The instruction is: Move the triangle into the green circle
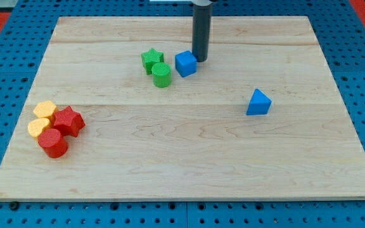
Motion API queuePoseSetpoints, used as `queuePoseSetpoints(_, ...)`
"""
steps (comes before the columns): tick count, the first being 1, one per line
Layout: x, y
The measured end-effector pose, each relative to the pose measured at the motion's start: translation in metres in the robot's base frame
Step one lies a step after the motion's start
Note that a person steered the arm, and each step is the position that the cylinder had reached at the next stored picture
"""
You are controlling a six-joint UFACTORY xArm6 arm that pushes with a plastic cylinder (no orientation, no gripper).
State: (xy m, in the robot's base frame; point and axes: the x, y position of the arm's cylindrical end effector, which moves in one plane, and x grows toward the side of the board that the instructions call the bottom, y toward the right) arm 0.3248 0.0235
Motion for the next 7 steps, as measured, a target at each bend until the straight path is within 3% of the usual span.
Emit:
queuePoseSetpoints(1,0.0,0.067)
queuePoseSetpoints(4,0.111,0.198)
queuePoseSetpoints(5,0.143,0.148)
queuePoseSetpoints(6,0.138,0.082)
queuePoseSetpoints(7,0.12,0.093)
